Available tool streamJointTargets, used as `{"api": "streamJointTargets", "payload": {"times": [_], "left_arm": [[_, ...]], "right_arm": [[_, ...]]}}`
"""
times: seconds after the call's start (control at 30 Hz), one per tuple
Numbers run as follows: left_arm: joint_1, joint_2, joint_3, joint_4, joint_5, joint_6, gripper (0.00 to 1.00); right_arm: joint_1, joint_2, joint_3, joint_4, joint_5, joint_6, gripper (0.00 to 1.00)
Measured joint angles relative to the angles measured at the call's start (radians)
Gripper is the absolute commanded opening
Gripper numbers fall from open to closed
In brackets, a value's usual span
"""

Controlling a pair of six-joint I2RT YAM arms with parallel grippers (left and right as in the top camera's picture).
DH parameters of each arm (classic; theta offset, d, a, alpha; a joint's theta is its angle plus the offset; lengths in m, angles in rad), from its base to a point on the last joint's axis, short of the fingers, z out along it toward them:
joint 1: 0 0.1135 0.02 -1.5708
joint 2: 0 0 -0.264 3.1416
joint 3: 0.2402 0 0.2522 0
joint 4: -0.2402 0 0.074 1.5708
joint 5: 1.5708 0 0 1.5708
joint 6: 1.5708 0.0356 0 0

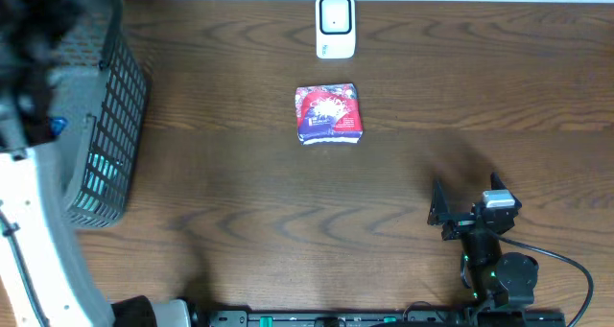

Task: Scan the item barcode
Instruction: 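Place the pink liner pack on the table before the scanner, then grasp the mint-green wipes pack in the basket with the left gripper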

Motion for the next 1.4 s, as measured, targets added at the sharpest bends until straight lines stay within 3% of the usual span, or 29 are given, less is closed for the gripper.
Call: {"api": "streamJointTargets", "payload": {"times": [0.23, 0.6, 0.9, 1.4], "left_arm": [[0.237, 0.12, -0.027, -0.219, -0.033, 0.148, 0.78], [0.29, 0.278, -0.218, -0.269, 0.004, 0.25, 0.78], [0.286, 0.304, -0.468, -0.192, 0.086, 0.351, 0.78], [0.292, 0.304, -0.743, 0.082, 0.063, 0.435, 0.78]], "right_arm": [[0.0, 0.0, 0.0, 0.0, 0.0, 0.0, 0.99], [0.0, 0.0, 0.0, 0.0, 0.0, 0.0, 0.99], [0.0, 0.0, 0.0, 0.0, 0.0, 0.0, 0.99], [0.0, 0.0, 0.0, 0.0, 0.0, 0.0, 0.99]]}}
